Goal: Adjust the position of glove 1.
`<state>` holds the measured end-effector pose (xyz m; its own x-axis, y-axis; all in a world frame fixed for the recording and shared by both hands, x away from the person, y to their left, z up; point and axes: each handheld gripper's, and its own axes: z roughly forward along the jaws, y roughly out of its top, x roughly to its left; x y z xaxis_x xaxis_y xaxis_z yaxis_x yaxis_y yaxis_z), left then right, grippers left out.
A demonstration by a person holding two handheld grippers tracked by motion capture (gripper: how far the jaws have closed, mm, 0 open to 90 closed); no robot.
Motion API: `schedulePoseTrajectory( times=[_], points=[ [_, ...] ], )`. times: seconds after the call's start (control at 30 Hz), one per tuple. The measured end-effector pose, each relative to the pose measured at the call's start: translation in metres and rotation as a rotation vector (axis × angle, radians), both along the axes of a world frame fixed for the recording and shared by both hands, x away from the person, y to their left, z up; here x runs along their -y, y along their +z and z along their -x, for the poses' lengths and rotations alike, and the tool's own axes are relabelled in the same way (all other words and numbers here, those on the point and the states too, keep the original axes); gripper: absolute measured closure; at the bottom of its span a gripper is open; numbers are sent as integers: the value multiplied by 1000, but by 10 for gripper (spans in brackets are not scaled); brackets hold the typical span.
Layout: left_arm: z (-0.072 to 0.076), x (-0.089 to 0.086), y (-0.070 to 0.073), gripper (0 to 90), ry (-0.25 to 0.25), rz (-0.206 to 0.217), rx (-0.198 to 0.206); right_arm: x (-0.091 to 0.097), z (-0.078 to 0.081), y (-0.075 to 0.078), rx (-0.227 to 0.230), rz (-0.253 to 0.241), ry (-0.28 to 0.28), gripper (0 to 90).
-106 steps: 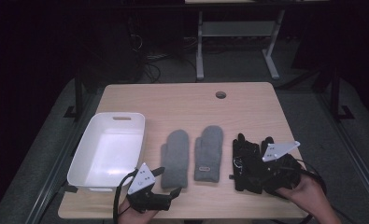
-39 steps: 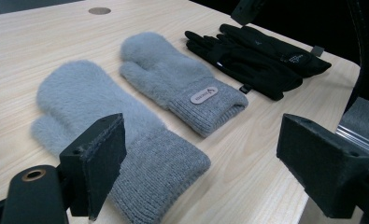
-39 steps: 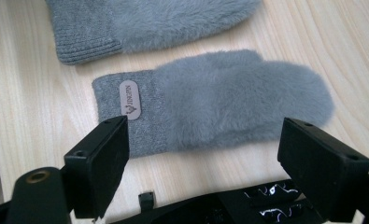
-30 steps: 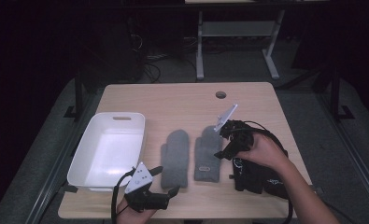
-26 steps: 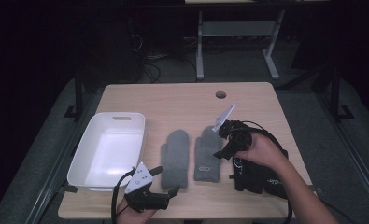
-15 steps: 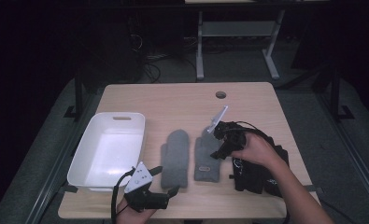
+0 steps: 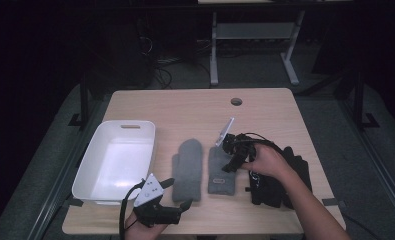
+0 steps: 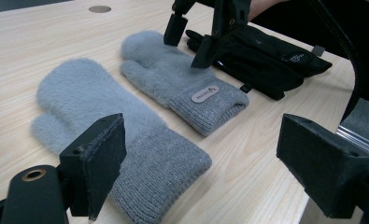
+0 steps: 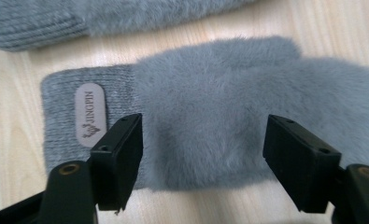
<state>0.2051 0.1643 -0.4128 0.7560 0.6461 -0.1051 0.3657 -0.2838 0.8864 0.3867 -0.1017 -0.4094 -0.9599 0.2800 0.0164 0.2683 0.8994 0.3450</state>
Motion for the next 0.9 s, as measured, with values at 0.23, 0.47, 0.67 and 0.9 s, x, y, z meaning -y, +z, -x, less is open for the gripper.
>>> schedulePoseTrajectory(
  times=[0.23,0.47,0.67,0.9],
  points=[
    [0,0,0,153,-1,-1,-3,-10,-2,-18,1,87,19,359],
    [1,0,0,153,-2,-1,0,-13,-1,-24,20,119,12,453],
    [0,0,0,153,-1,-1,-1,-11,-1,-25,10,114,4,540],
    [0,0,0,153,0,-2,-3,-11,0,-24,2,115,-4,697]
  ],
)
